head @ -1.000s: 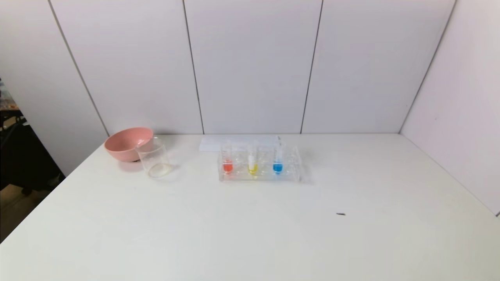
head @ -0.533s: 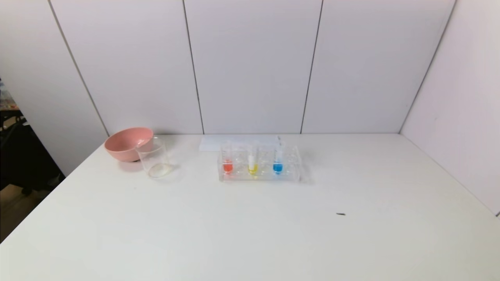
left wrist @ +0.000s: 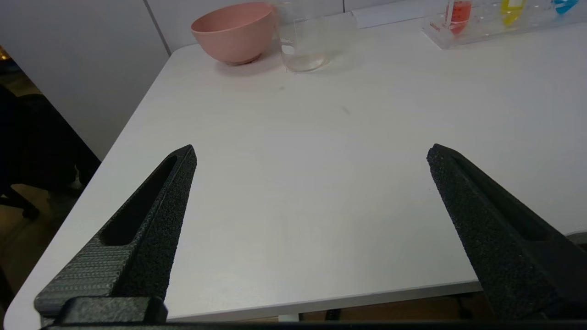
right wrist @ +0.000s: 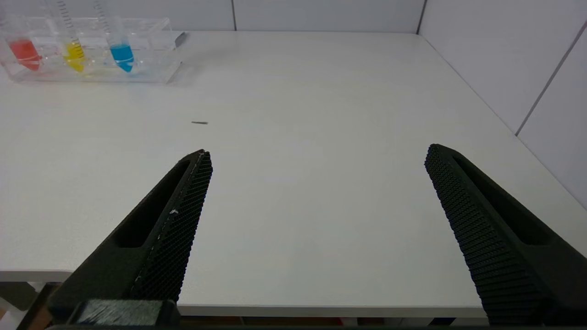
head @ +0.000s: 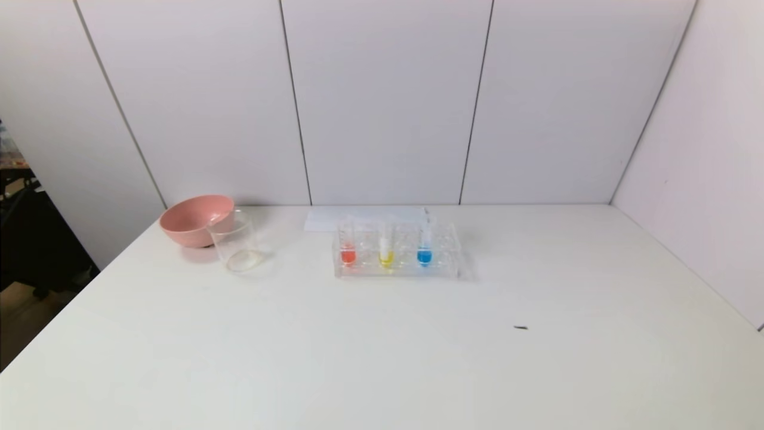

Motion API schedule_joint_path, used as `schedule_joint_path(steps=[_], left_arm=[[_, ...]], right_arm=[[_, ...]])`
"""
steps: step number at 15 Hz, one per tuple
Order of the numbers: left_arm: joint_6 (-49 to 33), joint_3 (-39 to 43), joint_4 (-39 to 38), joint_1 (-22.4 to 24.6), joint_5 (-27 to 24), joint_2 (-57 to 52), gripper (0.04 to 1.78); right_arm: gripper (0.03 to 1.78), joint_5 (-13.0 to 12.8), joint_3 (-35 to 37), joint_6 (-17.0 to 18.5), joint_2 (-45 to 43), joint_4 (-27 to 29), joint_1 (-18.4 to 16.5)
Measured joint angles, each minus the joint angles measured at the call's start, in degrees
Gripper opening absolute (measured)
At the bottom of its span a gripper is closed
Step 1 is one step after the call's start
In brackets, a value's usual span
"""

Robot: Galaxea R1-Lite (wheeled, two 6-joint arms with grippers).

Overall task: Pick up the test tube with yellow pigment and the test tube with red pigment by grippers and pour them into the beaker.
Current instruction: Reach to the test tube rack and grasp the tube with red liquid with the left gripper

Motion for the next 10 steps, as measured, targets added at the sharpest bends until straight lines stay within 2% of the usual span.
schedule_joint_path(steps=[5,10], left_arm=[[-0.1,-5.3,-0.4,0.0,2.7,0.0,1.76],[0.3,-20.8,10.6,-0.1,2.0,0.6,1.76]], right_arm=[[1.7,0.0,0.0,0.0,0.0,0.0,0.0],[1.7,0.0,0.0,0.0,0.0,0.0,0.0]])
